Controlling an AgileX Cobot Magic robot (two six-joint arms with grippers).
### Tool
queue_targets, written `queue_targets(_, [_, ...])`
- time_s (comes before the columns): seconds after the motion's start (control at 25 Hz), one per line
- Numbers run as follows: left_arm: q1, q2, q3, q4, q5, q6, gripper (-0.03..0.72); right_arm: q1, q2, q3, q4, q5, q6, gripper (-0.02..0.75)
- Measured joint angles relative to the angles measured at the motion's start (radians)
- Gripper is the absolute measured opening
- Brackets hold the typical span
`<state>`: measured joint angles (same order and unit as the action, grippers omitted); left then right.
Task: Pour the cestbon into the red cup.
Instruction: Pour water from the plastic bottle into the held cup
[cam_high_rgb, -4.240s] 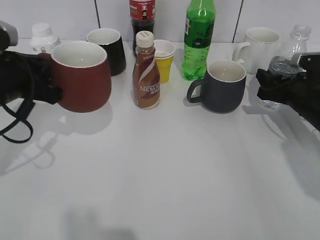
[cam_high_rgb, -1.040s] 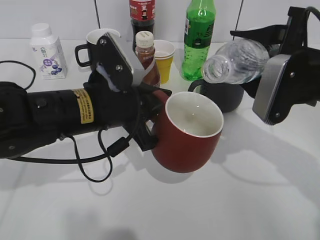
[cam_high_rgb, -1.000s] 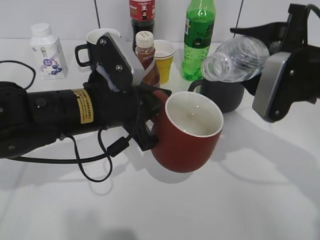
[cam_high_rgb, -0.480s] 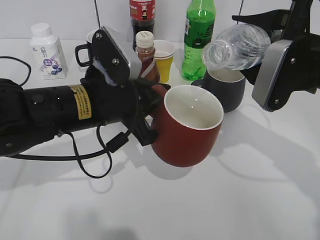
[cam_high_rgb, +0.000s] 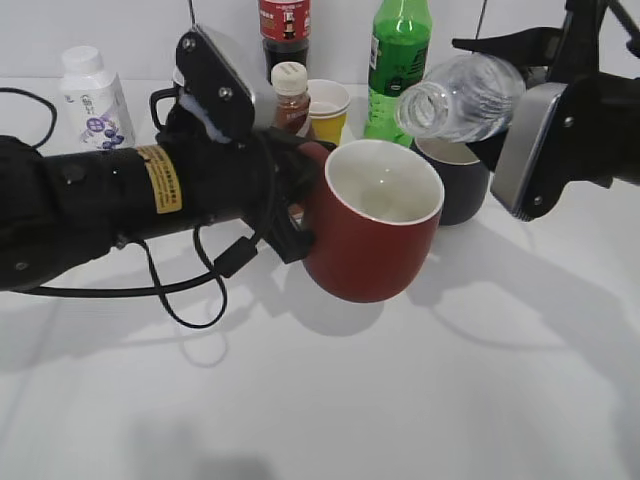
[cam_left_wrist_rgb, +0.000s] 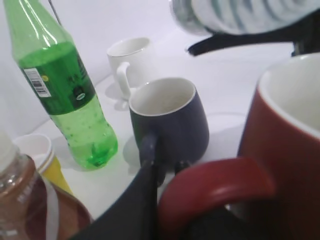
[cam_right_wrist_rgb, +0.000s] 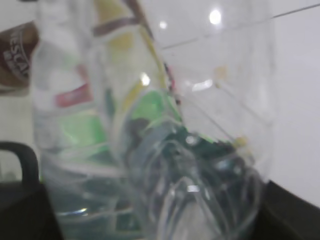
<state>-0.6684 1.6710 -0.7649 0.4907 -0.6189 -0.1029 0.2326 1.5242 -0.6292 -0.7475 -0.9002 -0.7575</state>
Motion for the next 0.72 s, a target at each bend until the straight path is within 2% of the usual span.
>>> queue_targets(0.24, [0.000, 0.000, -0.006, 0.000, 0.013, 0.000, 0.069, 0.000, 0.017, -0.020, -0.002, -0.015, -0.006, 0.474])
queue_targets(0.44, [0.000, 0.008, -0.023, 0.000, 0.015, 0.000, 0.069, 0.000, 0.020, -0.038, -0.057, -0.018, -0.007, 0.474])
queue_targets(0.72, [0.000, 0.022, -0.031, -0.004, 0.018, -0.001, 0.069, 0.000, 0.021, -0.043, -0.076, 0.004, -0.066, 0.474])
